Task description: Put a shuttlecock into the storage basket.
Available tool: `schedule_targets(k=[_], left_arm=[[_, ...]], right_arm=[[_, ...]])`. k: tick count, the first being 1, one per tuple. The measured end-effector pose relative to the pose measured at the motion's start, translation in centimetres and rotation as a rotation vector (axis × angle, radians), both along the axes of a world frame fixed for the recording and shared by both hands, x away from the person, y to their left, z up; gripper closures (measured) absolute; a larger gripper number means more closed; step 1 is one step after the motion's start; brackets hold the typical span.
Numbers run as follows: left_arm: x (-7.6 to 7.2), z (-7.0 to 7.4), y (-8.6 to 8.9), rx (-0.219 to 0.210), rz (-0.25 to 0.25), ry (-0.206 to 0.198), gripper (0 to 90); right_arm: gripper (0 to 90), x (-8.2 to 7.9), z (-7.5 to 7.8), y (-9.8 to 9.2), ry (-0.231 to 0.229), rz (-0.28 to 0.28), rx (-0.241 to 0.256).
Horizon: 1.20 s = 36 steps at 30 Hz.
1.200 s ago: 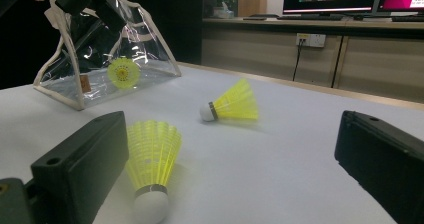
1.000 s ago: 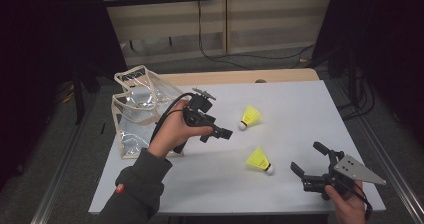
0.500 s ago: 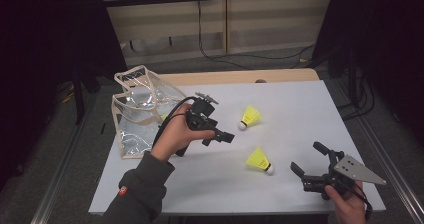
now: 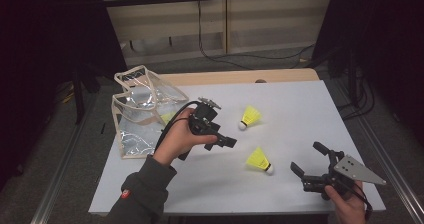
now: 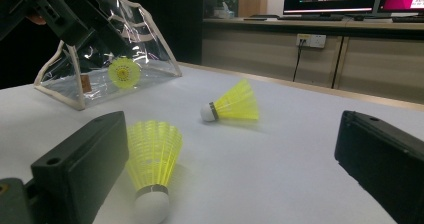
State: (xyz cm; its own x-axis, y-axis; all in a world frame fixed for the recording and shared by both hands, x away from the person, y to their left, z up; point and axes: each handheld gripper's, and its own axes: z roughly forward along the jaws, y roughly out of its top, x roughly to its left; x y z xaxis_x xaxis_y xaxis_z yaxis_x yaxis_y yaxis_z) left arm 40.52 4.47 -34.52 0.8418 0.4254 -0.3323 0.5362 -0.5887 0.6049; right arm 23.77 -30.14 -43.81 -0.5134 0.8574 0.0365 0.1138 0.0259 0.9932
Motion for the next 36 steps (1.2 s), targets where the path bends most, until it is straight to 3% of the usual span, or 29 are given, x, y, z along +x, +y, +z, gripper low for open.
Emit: schedule_targets(k=[11,26,36], left_arm=[[-0.3,-0.7,-0.4,-0.008,-0.003,0.001,11.4],[-0.7,-1.4,-1.2,0.020,-0.015,-0.011,10.9],[-0.8,-2.1,-1.5,0.006,-0.032,-0.005,9.1]], right_arm=[[0.5,0.0,0.0,0.0,0.000,0.001,-0.001],[0.5,0.0,0.0,0.0,-0.001,0.000,0.000],[0.7,0.0,0.0,0.0,-0.003,0.000,-0.002]])
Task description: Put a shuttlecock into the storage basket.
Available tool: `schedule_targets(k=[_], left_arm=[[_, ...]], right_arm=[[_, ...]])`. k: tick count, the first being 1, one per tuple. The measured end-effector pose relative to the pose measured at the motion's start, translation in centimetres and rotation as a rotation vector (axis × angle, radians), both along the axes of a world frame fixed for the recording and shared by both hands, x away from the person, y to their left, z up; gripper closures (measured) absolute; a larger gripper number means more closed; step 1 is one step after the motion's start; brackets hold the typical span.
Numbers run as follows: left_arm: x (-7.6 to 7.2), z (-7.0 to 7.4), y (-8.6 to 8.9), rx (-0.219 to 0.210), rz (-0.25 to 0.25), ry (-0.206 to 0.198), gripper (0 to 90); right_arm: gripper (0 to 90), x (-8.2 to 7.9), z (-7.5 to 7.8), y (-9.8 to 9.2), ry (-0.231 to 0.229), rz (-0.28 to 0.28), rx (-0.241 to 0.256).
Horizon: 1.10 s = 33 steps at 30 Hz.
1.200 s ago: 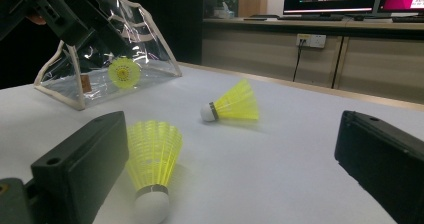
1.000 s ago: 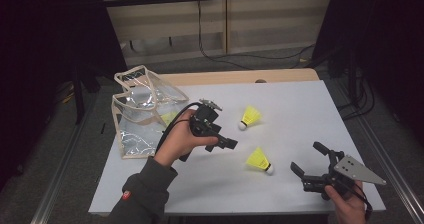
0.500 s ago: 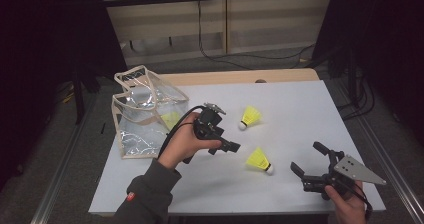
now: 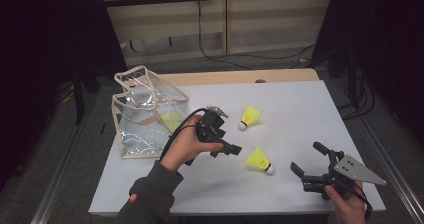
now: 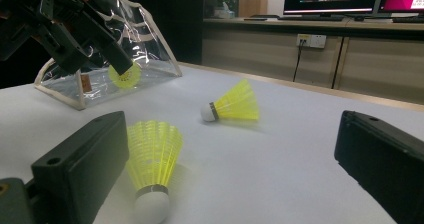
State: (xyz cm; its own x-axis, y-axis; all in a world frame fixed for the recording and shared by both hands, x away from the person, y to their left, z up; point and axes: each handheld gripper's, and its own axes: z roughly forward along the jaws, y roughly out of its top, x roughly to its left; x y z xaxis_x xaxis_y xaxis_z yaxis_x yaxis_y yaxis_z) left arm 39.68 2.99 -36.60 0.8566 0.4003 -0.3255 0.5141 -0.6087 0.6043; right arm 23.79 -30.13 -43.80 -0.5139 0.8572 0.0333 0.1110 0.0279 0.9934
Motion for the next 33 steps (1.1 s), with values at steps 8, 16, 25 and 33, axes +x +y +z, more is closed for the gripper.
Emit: schedule_targets(k=[8,16,25,33], left_arm=[[-0.1,-0.4,-0.3,0.014,-0.012,-0.007,7.3],[-0.3,-1.0,-0.9,0.008,-0.019,-0.017,5.7],[-0.6,-1.6,-1.3,0.011,-0.039,-0.014,4.5],[-0.8,-2.1,-1.6,0.014,-0.045,-0.025,4.5]], right_arm=[[0.9,0.0,0.0,0.0,0.000,0.001,0.001],[0.9,0.0,0.0,0.0,0.001,0.002,-0.001],[0.9,0.0,0.0,0.0,-0.002,0.001,0.001],[0.9,0.0,0.0,0.0,-0.003,0.000,-0.001]])
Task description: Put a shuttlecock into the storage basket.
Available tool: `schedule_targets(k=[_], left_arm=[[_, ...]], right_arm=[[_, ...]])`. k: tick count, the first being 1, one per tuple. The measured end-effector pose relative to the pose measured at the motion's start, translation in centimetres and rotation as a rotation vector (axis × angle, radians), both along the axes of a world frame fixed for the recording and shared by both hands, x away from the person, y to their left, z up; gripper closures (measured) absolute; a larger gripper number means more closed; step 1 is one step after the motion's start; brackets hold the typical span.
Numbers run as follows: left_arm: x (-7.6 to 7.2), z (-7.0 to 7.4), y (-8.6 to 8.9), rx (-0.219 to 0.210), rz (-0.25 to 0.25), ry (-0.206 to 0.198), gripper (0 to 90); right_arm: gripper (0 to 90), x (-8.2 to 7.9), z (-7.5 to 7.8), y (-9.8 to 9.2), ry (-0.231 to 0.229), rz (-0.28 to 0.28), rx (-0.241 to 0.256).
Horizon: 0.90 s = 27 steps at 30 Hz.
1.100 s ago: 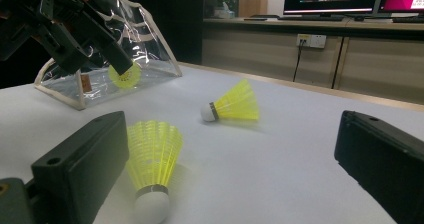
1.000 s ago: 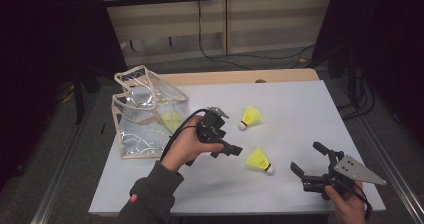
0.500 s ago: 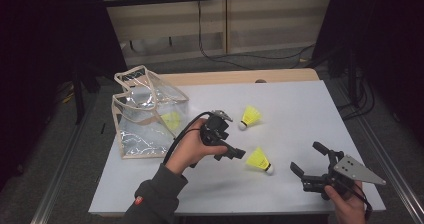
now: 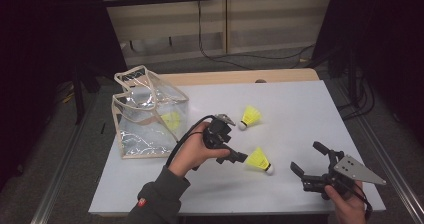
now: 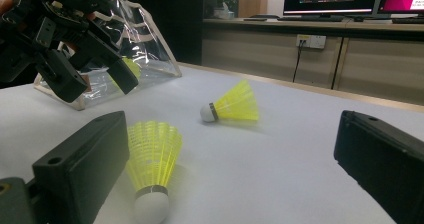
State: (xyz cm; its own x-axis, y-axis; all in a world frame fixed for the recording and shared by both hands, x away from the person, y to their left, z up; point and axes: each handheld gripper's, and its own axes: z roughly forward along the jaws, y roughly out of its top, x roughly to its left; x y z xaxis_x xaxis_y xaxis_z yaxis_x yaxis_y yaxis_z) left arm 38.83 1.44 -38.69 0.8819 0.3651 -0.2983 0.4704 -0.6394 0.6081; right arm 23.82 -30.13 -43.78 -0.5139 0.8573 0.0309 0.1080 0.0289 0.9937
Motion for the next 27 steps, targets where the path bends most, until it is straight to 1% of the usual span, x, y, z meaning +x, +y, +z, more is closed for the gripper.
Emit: schedule_targets(k=[3,6,8,15,17,19,23,27], left_arm=[[-0.1,-0.2,-0.1,-0.011,-0.010,0.008,4.5],[-0.2,-0.5,-0.2,-0.013,-0.022,0.002,4.5],[-0.3,-0.6,-0.2,-0.022,-0.019,0.003,4.5],[-0.5,-1.2,-0.4,-0.034,-0.029,-0.001,4.5],[-0.6,-1.3,-0.5,-0.034,-0.031,-0.003,4.5],[-0.7,-1.4,-0.6,-0.043,-0.034,-0.009,4.4],[-0.8,-1.5,-0.9,-0.040,-0.051,-0.007,3.7],[-1.0,-1.8,-1.2,-0.040,-0.064,-0.014,3.7]], right_arm=[[0.9,0.0,0.0,0.0,0.000,-0.001,-0.001],[0.9,0.0,0.0,0.0,0.000,0.000,-0.001],[0.9,0.0,0.0,0.0,-0.001,0.000,-0.001],[0.9,0.0,0.0,0.0,0.000,-0.001,-0.002],[0.9,0.0,0.0,0.0,0.000,0.000,-0.002],[0.9,0.0,0.0,0.0,0.000,0.001,-0.003],[0.9,0.0,0.0,0.0,-0.001,0.002,-0.001],[0.9,0.0,0.1,0.0,-0.001,0.000,-0.001]])
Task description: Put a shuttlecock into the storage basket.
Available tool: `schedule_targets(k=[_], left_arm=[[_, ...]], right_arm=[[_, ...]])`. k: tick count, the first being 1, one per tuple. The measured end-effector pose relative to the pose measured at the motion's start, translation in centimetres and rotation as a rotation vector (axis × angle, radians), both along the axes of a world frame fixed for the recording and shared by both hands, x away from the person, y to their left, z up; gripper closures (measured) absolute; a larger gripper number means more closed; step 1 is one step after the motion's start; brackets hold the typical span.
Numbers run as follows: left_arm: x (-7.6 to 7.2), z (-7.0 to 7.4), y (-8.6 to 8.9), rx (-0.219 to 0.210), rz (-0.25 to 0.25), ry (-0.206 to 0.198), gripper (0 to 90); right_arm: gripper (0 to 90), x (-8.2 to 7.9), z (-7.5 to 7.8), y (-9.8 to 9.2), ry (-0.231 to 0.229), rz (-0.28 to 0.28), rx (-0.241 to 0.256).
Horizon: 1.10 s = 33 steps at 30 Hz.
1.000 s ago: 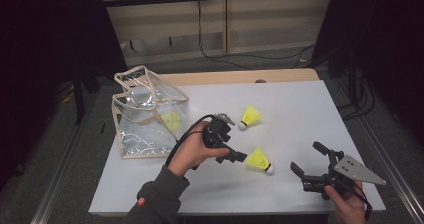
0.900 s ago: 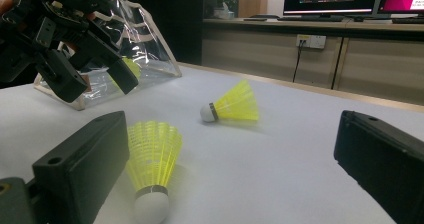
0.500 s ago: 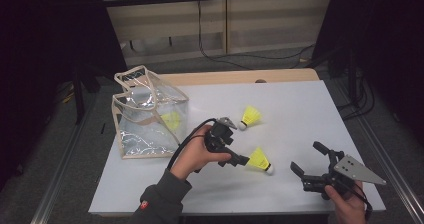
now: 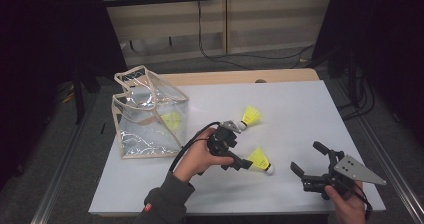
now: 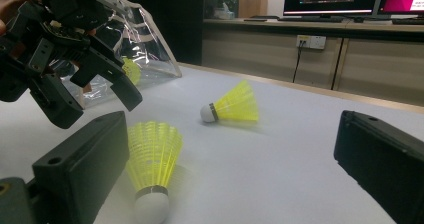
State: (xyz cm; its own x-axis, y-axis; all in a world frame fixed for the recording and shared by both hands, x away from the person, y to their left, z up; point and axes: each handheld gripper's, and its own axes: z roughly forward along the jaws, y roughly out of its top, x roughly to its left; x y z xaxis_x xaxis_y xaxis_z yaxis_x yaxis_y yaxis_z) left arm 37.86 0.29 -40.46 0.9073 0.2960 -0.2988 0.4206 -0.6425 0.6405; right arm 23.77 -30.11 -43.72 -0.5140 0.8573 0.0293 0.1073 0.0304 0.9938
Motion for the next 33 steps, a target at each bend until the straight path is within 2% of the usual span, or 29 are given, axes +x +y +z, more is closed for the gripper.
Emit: schedule_targets(k=[5,19,23,26,27,33], left_arm=[[-0.2,-0.4,-0.3,-0.017,-0.010,-0.008,3.6],[-0.7,-1.0,-0.9,-0.026,-0.017,-0.044,3.1],[-0.8,-1.3,-1.1,-0.033,-0.020,-0.037,4.6],[-0.8,-1.4,-1.2,-0.031,-0.024,-0.046,5.5],[-0.8,-1.5,-1.3,-0.018,-0.025,-0.054,5.8],[-1.0,-2.0,-1.7,-0.023,-0.055,-0.056,7.4]], right_arm=[[0.9,0.0,0.0,0.0,-0.001,0.000,0.003],[0.9,0.0,0.0,0.0,0.001,0.002,-0.004],[0.9,0.0,0.0,0.1,-0.002,0.003,-0.003],[0.9,0.0,0.1,0.0,-0.003,0.004,-0.005],[0.9,0.0,0.1,0.0,-0.003,0.004,-0.006],[0.9,0.0,0.1,0.0,-0.004,0.002,-0.005]])
